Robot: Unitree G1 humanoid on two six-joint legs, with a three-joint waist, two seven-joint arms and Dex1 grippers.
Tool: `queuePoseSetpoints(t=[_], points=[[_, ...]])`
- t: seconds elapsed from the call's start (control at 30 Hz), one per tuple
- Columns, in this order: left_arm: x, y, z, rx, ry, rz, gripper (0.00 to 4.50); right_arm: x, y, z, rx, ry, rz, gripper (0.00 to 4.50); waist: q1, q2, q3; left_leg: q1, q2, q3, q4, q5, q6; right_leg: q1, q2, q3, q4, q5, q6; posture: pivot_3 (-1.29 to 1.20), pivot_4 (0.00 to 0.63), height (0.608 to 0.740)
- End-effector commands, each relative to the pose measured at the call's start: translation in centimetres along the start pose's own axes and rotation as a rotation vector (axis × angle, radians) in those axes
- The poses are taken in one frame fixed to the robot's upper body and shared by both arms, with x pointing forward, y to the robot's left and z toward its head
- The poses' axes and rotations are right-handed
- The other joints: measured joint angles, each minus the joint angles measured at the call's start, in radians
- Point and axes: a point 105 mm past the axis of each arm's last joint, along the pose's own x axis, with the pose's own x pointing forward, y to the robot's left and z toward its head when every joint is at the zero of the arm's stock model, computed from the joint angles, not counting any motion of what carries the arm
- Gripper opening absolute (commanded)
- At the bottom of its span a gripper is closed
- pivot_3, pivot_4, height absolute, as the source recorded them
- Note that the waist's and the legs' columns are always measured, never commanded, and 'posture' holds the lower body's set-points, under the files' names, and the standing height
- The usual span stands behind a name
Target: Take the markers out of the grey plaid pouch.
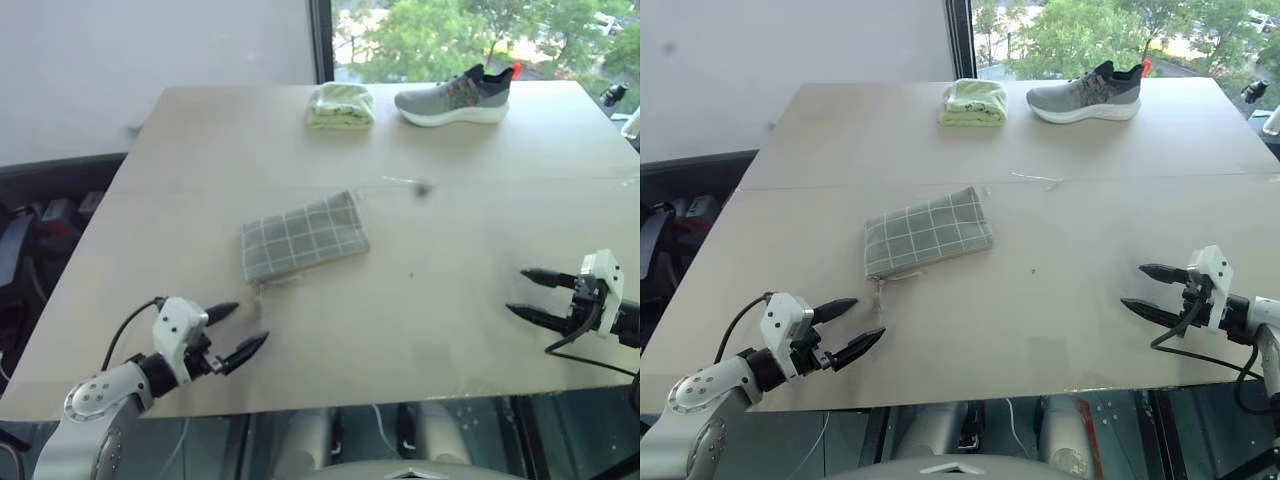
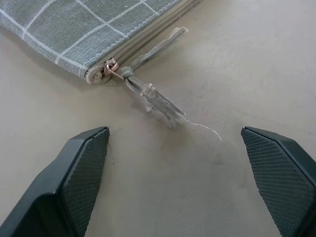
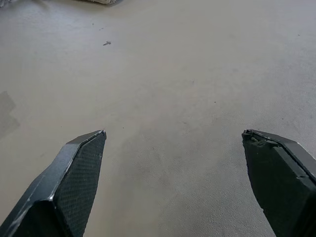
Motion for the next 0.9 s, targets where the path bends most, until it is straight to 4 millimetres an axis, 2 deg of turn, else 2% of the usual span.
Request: queuePoseSetpoints(t=[0.03,0.13,0.33,0.8,0.9], points=[[-0.9,0.3,0.9,0.045,-0.018,0.018,4.43,-0.4,-0.3,1.2,-0.041,-0.015,0.0,4.5,0.0,0.0,0.0,0.0,0.0,0.0,0.0,0.0,0.0,0.0,0.0,0.0,0.0,0.0,0.0,0.0,0.15,0.74],[-1.5,0.1,1.2,0.037,-0.032,0.03,4.43,0.1,-0.6,1.3,-0.044,-0.016,0.013,4.5,-0.003,-0.001,0.0,0.0,0.0,0.001,0.0,0.0,0.0,0.0,0.0,0.001,0.0,0.0,0.0,0.0,0.15,0.74],[-2.1,-0.2,0.5,0.025,-0.013,0.048,4.43,0.5,-0.8,1.2,-0.05,-0.009,0.026,4.5,0.0,-0.001,0.001,0.0,0.0,0.001,0.0,0.0,0.0,0.0,0.0,0.0,0.0,0.0,0.0,0.0,0.15,0.74],[-2.4,-0.5,0.1,0.023,-0.006,0.065,4.43,0.9,-1.2,1.7,-0.063,-0.008,0.045,4.5,-0.001,-0.001,0.001,0.0,0.0,0.001,0.0,0.0,0.0,0.0,0.001,0.0,0.0,0.0,0.0,0.0,0.15,0.74],[-2.3,0.7,0.4,0.055,-0.008,0.139,4.43,0.9,-0.9,2.0,-0.067,-0.013,0.058,4.5,0.0,-0.001,0.001,0.0,0.0,0.001,0.0,0.0,0.0,0.0,0.001,0.0,0.0,0.0,0.0,0.0,0.15,0.74]])
